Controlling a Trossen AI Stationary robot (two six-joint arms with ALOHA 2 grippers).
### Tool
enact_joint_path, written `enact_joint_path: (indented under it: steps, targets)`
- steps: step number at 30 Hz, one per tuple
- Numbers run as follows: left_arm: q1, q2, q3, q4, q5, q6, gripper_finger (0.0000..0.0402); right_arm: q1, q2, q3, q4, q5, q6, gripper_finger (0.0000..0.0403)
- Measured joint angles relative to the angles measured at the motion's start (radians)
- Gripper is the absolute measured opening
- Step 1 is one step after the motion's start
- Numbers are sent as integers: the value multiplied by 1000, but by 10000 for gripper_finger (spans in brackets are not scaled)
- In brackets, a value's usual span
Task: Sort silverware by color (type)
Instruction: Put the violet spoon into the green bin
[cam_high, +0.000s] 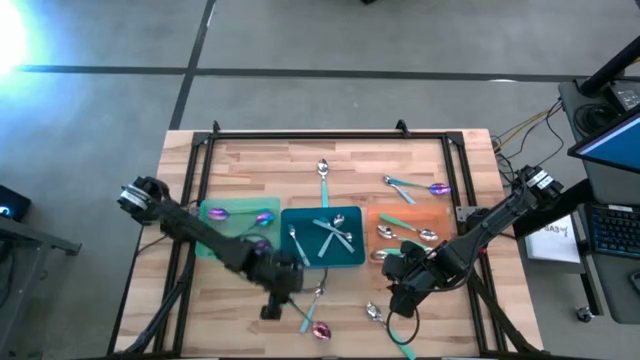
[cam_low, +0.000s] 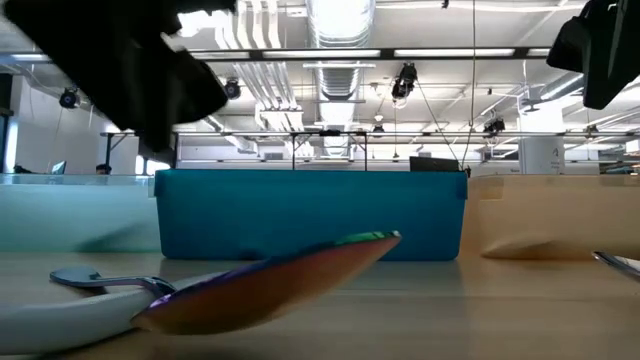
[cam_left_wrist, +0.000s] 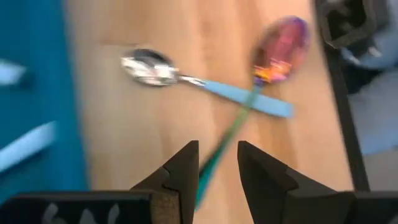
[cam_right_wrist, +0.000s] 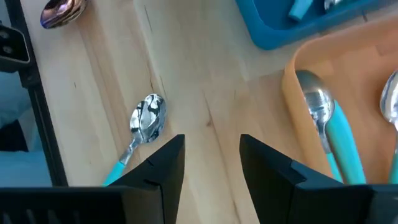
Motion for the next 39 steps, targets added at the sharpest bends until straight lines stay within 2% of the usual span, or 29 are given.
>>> enact_joint_path:
  steps: [5, 16, 31, 39]
  targets:
    - [-79, 52, 0, 56, -66, 38, 95, -3, 0, 0, 0, 26, -41, 144]
    - [-76, 190, 0, 215, -74, 16, 95, -5, 0, -9, 1, 26, -16, 144]
    - [-86, 248, 4, 314, -45, 49, 95, -5, 1, -30, 1, 26, -21, 144]
    - [-86, 214, 8, 249, -97, 47, 95, -5, 1, -30, 1, 25, -22, 144]
